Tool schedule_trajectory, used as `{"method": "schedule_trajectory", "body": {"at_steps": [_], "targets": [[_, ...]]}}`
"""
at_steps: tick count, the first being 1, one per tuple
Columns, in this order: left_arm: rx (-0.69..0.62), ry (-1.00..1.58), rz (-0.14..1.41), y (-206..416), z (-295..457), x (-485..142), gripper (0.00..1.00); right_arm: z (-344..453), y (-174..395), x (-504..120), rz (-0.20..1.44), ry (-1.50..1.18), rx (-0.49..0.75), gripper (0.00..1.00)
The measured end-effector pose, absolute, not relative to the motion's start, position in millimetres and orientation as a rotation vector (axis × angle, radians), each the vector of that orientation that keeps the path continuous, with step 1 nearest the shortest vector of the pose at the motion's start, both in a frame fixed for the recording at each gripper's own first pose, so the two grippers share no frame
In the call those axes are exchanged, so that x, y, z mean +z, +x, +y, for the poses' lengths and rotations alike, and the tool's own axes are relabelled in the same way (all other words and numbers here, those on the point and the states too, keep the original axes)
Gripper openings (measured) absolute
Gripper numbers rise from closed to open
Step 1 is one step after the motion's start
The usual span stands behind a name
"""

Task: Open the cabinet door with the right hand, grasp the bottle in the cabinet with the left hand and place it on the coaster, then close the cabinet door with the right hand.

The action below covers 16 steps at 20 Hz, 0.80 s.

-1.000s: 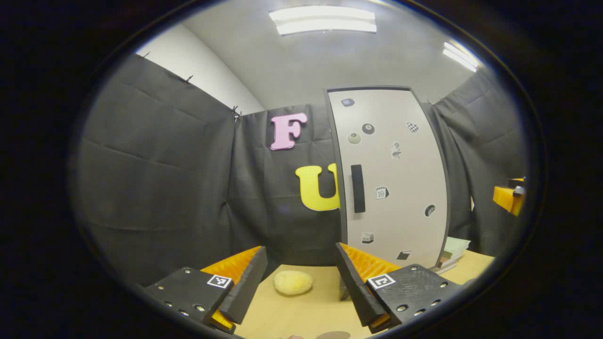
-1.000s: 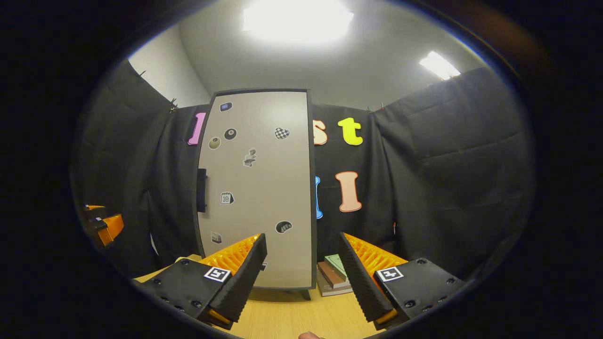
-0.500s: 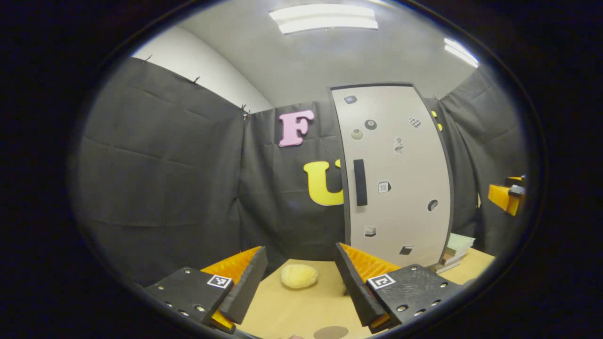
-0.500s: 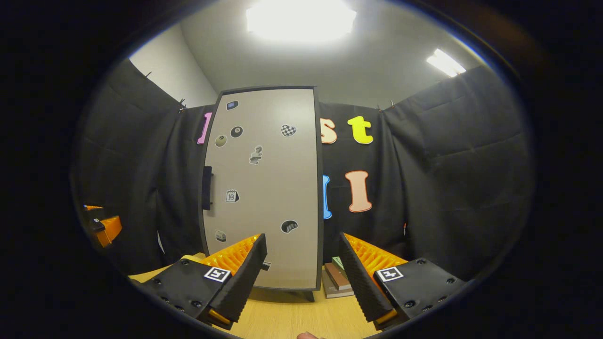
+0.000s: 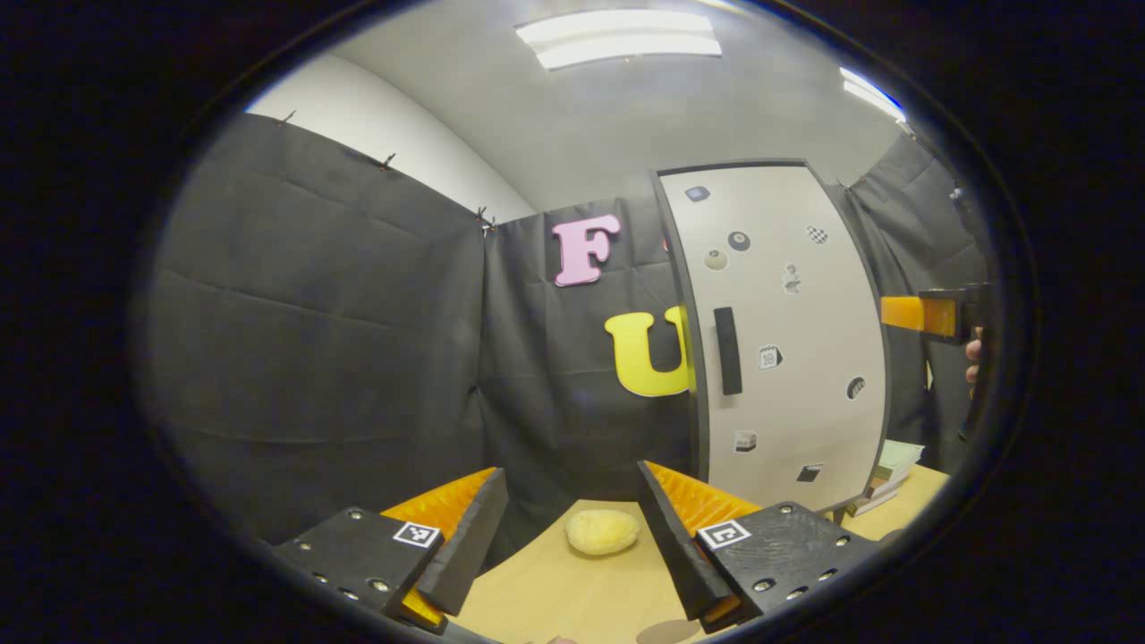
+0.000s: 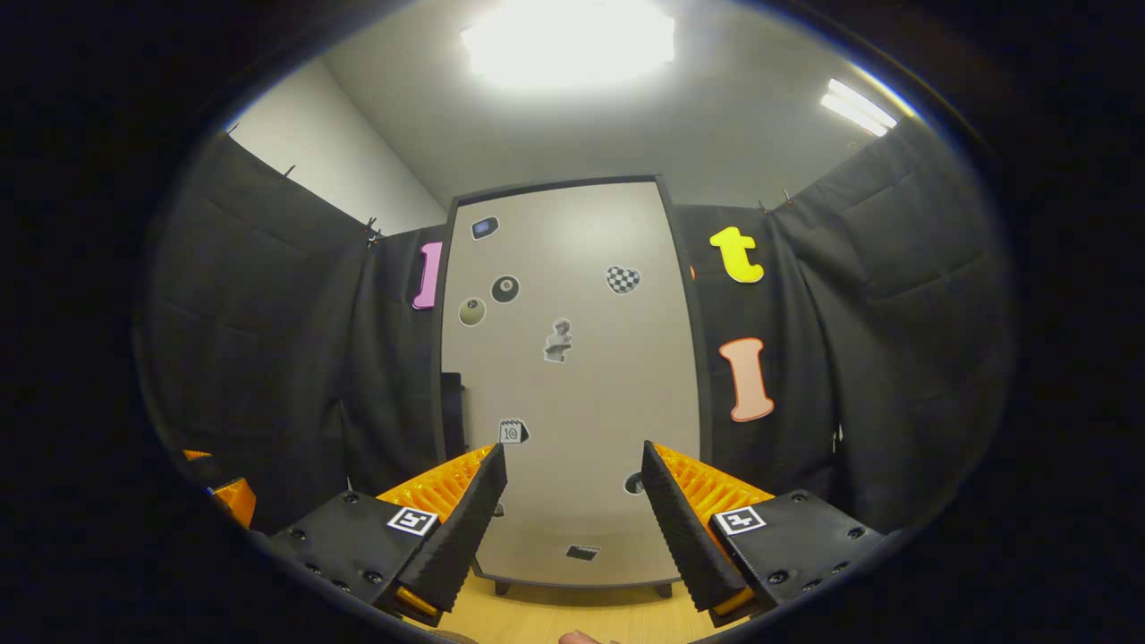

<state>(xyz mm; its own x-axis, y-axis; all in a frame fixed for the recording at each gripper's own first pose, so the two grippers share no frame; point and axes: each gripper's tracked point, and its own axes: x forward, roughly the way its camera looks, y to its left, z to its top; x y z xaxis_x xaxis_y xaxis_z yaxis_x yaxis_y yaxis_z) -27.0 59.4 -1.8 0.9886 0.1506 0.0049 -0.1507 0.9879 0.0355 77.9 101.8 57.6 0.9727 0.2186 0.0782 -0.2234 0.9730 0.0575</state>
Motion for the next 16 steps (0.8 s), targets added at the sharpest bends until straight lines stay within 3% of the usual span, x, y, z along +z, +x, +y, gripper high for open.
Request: {"method": "schedule_trajectory", "body": {"at_steps": [7,16], "targets": [[0.204,0.037,0.003,-17,117,-13,0.87,166,120,77,-0.069,0.015,0.278,0.96],[0.304,0.044,0.022,-22,190,-30,0.88,230,165,58,0.000,0.037,0.304,0.94]]}}
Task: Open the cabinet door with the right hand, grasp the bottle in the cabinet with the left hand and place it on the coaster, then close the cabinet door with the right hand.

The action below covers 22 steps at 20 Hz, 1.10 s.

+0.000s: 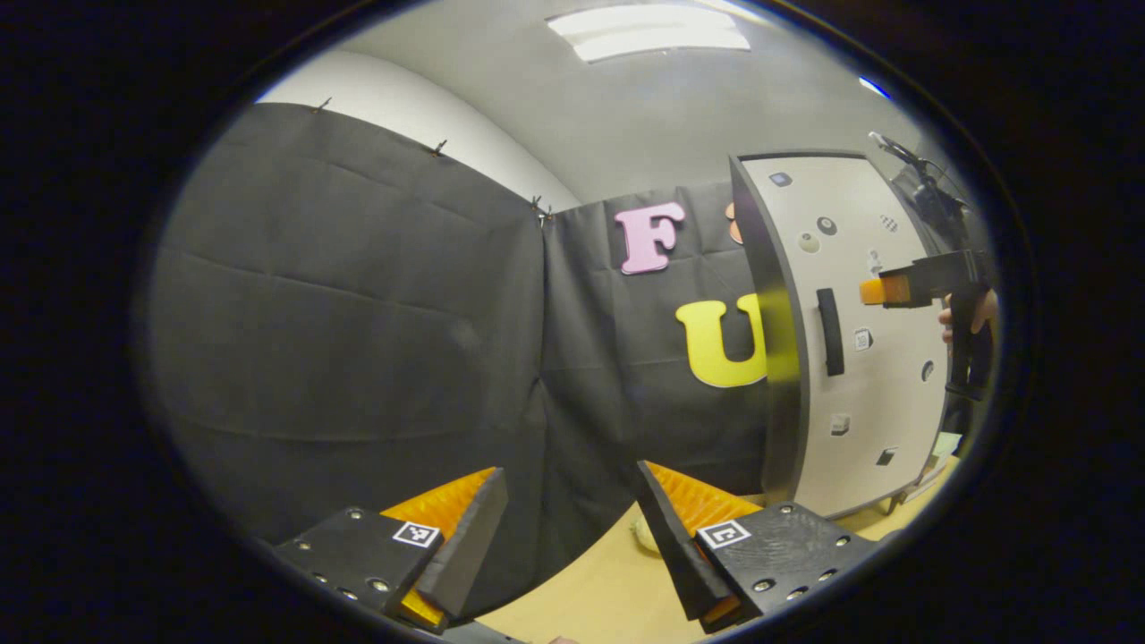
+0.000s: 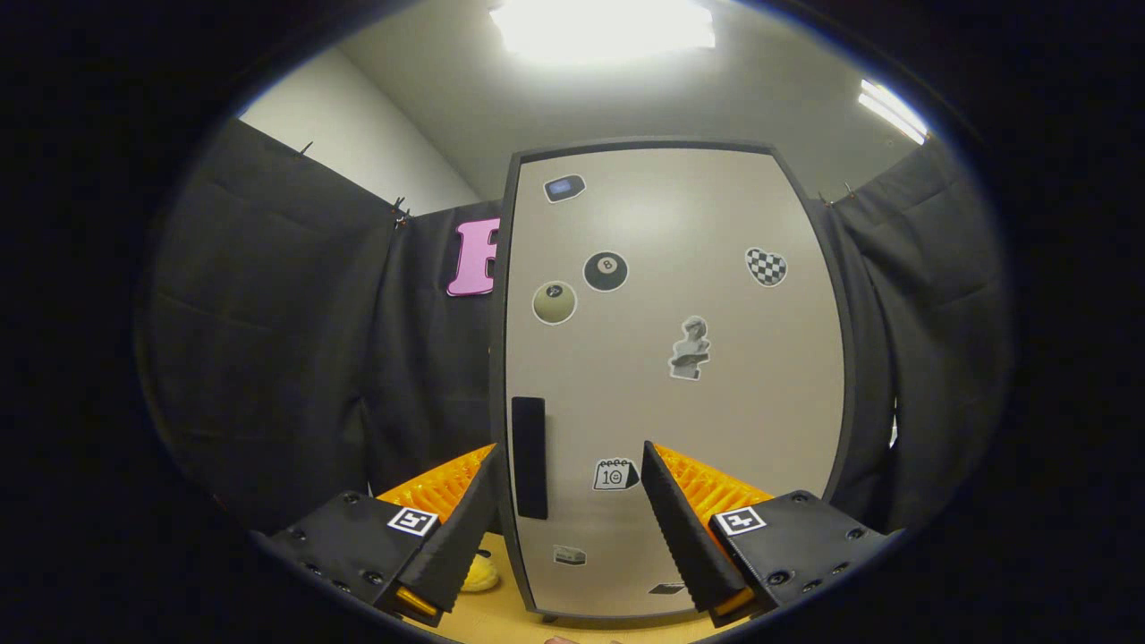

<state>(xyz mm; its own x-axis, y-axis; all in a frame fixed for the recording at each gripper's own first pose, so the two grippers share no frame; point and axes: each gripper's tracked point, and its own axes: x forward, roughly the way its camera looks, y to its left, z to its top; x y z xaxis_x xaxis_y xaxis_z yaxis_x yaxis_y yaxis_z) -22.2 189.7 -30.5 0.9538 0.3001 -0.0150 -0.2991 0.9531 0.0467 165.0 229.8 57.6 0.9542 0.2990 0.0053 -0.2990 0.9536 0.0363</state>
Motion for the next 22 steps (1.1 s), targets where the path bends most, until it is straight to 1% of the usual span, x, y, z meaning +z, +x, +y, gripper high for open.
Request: {"method": "schedule_trajectory", "body": {"at_steps": [4,5,6,7,8,11,13,15,16,19,20,21,22], "targets": [[0.340,0.041,0.044,-25,214,-43,0.88,252,185,41,0.042,0.015,0.303,0.94],[0.348,0.042,0.049,-26,219,-45,0.87,256,189,36,0.052,0.011,0.301,0.94],[0.355,0.045,0.055,-26,225,-48,0.88,260,193,32,0.059,0.009,0.297,0.94],[0.360,0.047,0.062,-26,229,-51,0.86,264,197,29,0.065,0.007,0.295,0.94],[0.366,0.049,0.069,-29,232,-55,0.86,270,200,26,0.067,0.008,0.300,0.97],[0.380,0.048,0.084,-31,244,-60,0.86,281,213,21,0.074,0.018,0.303,0.96],[0.388,0.050,0.085,-29,252,-63,0.87,285,221,19,0.090,0.024,0.294,0.86],[0.393,0.051,0.087,-26,255,-65,0.87,290,229,12,0.123,0.018,0.289,0.86],[0.396,0.049,0.086,-26,258,-66,0.87,293,233,9,0.139,0.015,0.291,0.84],[0.397,0.040,0.082,-24,264,-67,0.87,296,238,1,0.180,0.014,0.278,0.52],[0.395,0.039,0.082,-22,263,-70,0.87,297,239,-2,0.192,0.008,0.276,0.52],[0.392,0.038,0.081,-20,264,-70,0.87,296,241,-5,0.198,-0.001,0.263,0.56],[0.388,0.038,0.079,-19,264,-68,0.87,290,243,-5,0.198,-0.011,0.235,0.56]]}}
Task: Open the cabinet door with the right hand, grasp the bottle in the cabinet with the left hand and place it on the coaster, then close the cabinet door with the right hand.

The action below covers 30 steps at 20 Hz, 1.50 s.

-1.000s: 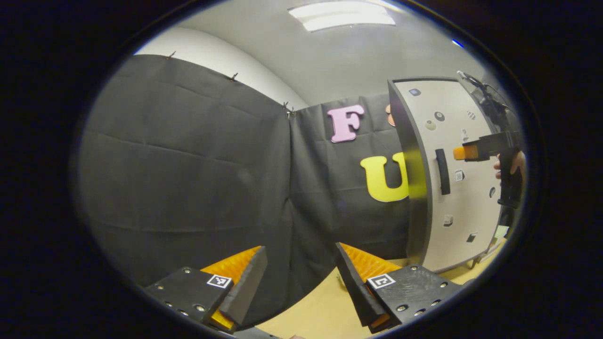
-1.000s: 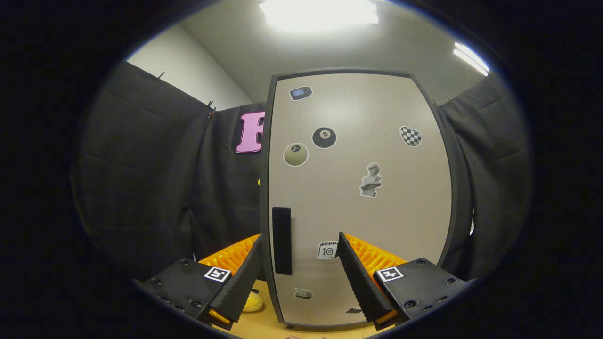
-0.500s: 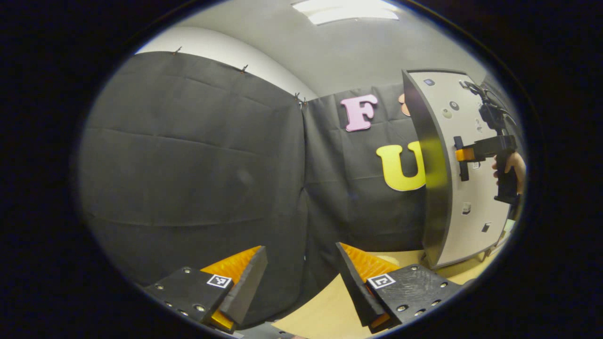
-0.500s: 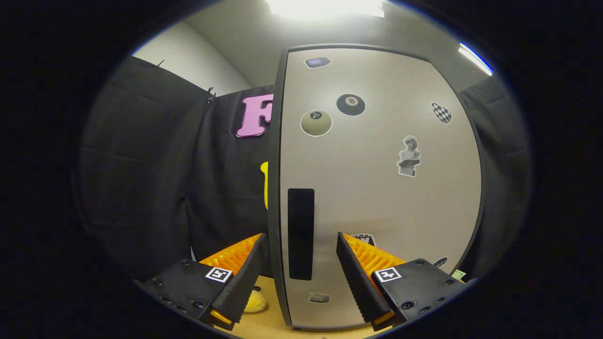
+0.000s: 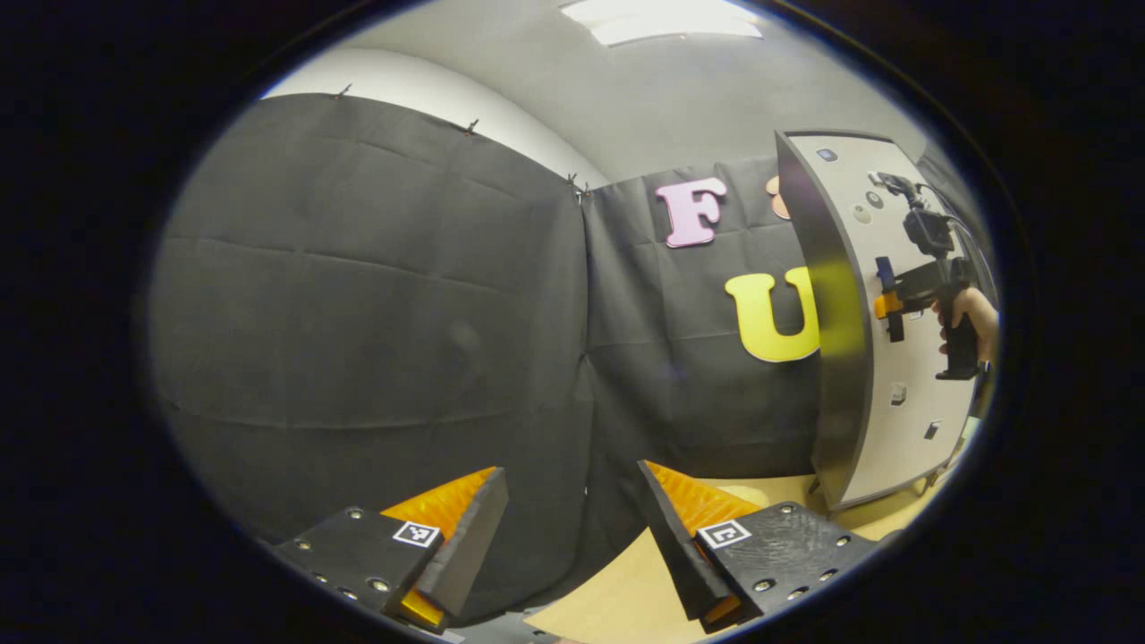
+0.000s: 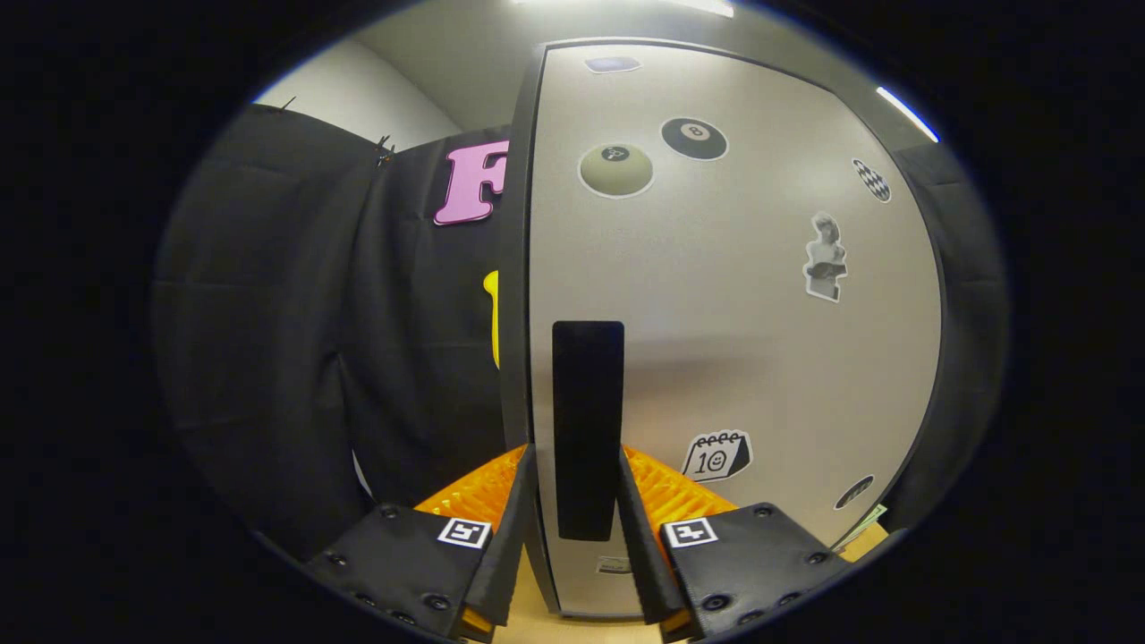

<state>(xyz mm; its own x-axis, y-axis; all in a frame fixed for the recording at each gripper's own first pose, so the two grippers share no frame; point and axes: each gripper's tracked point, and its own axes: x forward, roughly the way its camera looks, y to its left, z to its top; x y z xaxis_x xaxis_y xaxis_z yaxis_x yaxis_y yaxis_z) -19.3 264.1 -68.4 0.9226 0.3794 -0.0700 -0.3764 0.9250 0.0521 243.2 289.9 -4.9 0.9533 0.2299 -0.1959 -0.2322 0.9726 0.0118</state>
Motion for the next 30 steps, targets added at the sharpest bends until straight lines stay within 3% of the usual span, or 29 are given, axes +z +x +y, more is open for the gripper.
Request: {"method": "schedule_trajectory", "body": {"at_steps": [1,6,20,30], "targets": [[0.384,0.038,0.078,-18,263,-68,0.87,290,242,-4,0.201,-0.005,0.237,0.43],[0.349,0.027,0.075,-5,251,-69,0.87,290,238,-4,0.222,-0.021,0.236,0.22],[0.181,0.012,0.025,42,139,-44,0.87,275,186,5,0.253,-0.001,0.455,0.22],[0.089,0.023,-0.017,37,54,-13,0.87,251,154,10,0.247,-0.003,0.549,0.22]]}}
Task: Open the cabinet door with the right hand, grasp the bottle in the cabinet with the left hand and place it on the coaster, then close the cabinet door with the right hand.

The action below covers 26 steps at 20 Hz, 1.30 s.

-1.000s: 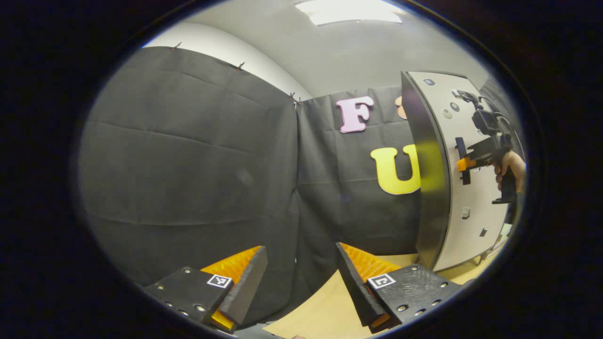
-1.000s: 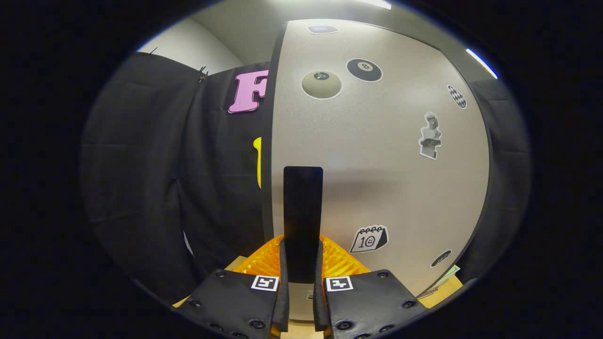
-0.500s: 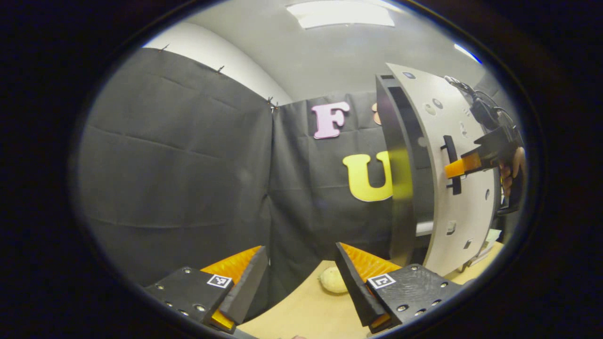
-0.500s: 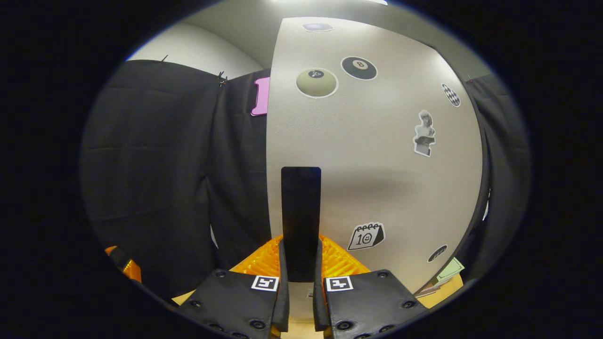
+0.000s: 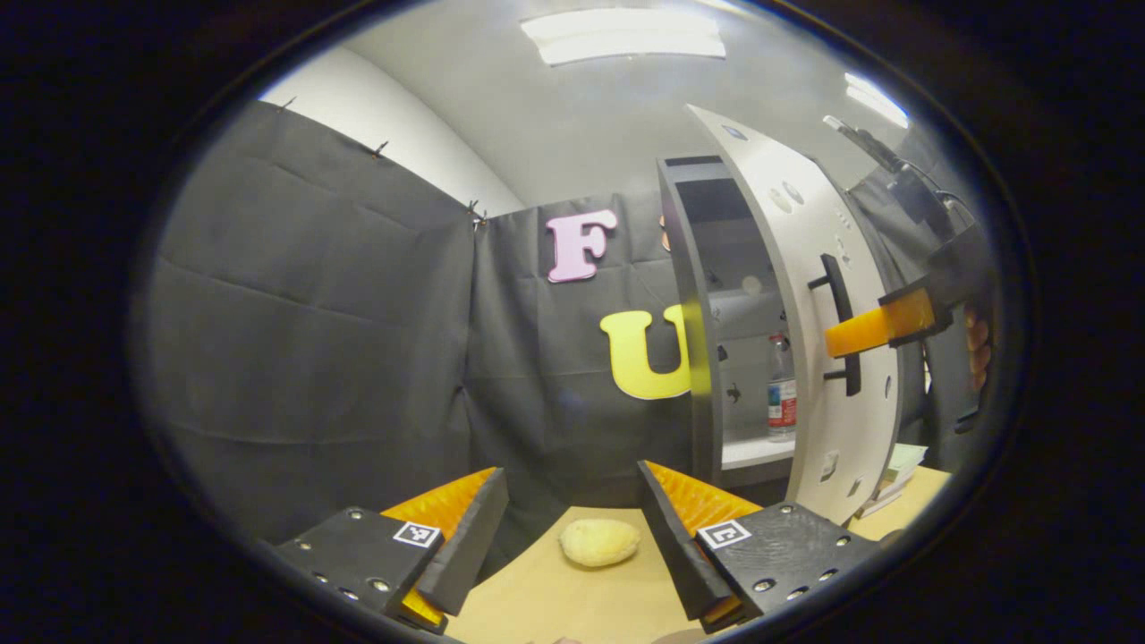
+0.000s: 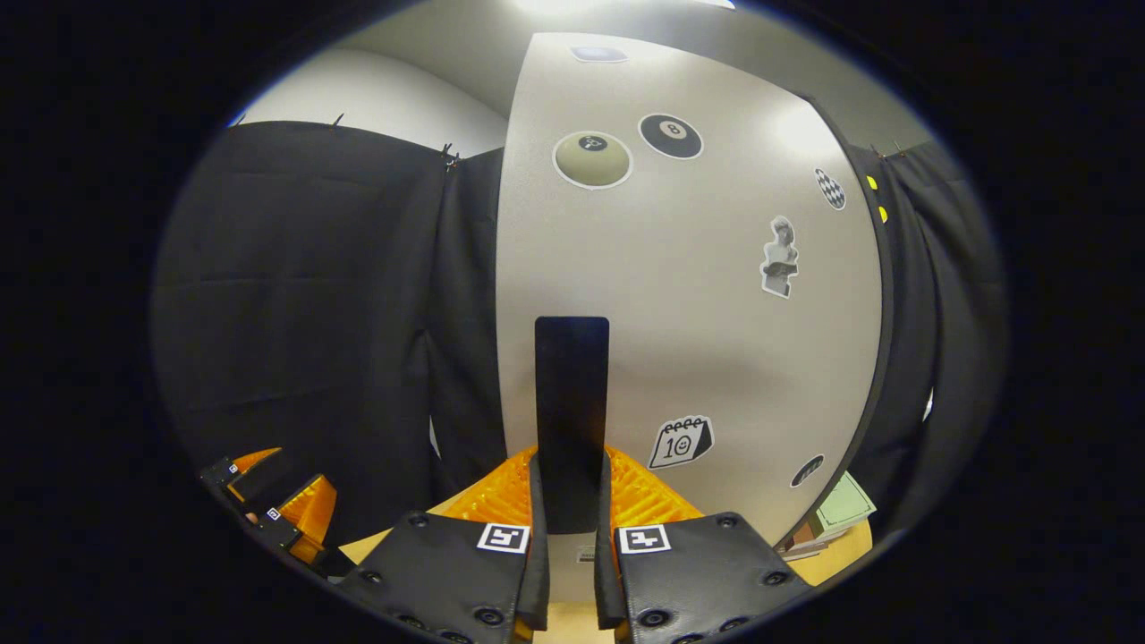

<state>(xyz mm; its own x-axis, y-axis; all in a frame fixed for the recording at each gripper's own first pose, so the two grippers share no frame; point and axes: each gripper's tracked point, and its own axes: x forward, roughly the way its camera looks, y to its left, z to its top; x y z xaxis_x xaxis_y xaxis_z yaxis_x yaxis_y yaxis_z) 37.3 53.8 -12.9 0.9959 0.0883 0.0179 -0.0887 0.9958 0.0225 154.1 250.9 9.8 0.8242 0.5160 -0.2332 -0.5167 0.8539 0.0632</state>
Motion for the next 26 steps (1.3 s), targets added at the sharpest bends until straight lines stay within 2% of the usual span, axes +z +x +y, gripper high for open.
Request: {"method": "schedule_trajectory", "body": {"at_steps": [8,12,19,26], "targets": [[0.028,0.013,-0.022,36,-1,-3,0.89,229,134,13,0.251,-0.004,0.583,0.22],[-0.017,0.000,-0.023,40,-30,-4,0.87,216,127,14,0.252,-0.009,0.588,0.22],[-0.096,-0.027,-0.029,41,-90,3,0.89,192,117,15,0.255,-0.003,0.575,0.22],[-0.169,-0.037,-0.042,39,-140,12,0.87,168,109,17,0.252,-0.004,0.541,0.22]]}}
